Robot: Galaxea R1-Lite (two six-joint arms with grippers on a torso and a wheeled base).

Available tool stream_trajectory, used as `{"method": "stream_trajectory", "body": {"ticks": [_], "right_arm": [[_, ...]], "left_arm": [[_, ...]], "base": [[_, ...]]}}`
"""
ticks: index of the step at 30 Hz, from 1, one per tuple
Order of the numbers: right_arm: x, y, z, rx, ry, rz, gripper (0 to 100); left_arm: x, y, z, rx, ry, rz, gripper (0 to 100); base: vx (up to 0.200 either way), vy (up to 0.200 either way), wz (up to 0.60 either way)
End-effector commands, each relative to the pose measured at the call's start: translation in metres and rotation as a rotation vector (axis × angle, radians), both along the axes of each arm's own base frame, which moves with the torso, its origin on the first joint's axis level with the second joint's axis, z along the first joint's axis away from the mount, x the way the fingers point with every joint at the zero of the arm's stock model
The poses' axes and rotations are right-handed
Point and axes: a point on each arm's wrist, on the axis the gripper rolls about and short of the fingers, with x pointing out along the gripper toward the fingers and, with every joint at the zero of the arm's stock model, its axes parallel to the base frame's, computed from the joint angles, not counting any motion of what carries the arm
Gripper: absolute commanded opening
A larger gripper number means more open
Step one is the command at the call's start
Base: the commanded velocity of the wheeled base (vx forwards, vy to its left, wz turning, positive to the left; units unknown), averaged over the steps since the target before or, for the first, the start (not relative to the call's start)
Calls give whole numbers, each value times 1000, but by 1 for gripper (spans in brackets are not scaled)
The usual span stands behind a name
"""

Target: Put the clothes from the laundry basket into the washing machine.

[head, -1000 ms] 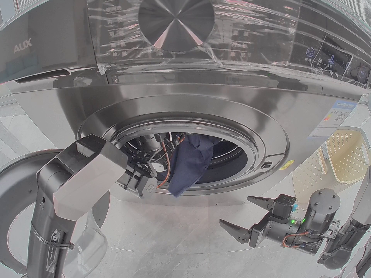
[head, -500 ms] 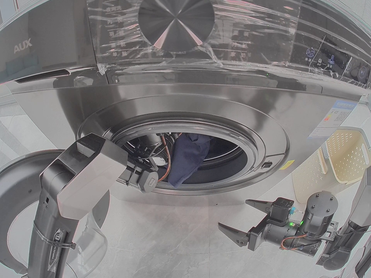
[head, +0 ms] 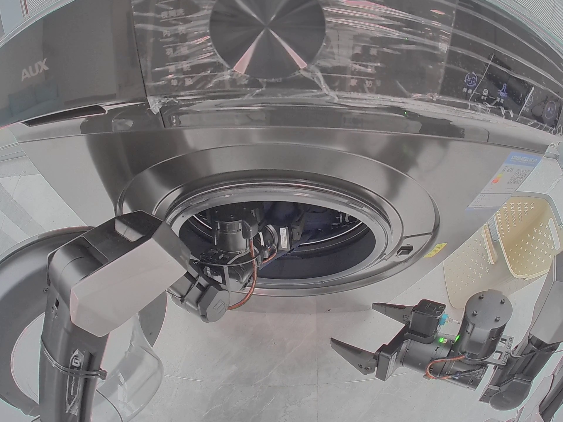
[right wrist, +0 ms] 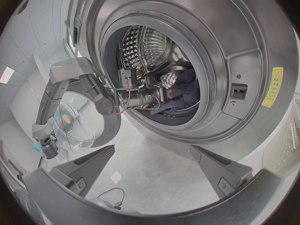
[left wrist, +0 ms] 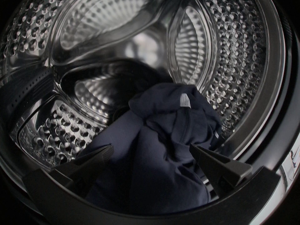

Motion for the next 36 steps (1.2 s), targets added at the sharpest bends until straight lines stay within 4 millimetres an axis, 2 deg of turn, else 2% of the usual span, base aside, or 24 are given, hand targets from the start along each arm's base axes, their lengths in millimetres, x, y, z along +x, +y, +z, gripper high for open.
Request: {"method": "stream_trajectory", "body": {"ticks": [1,6,7,10,18,20,26,35,36], "right_arm": [[1,1,-3,-7,9,1,100],[1,1,-4,-10,12,3,100],[1,2,-5,-11,14,3,100],[2,2,-5,-11,14,3,100],[3,2,-4,-8,12,-1,100],[3,2,-4,-8,12,-1,100],[3,3,-4,-6,10,1,100],[4,3,-4,-6,8,0,100],[4,3,-3,-5,7,0,100]], "left_arm": [[-2,3,-1,11,19,-2,100],[2,4,-15,35,60,5,100],[2,4,-16,36,61,5,0],[9,0,-15,27,47,4,0],[30,-15,10,-118,-40,19,0],[33,-15,10,-131,-50,27,0],[58,-18,23,-218,-194,68,0],[61,-20,28,-231,-224,67,0],[60,-21,27,-229,-220,67,100]], "base": [[0,0,0],[0,0,0],[0,0,0],[0,0,0],[0,0,0],[0,0,0],[0,0,0],[0,0,0],[0,0,0]]}}
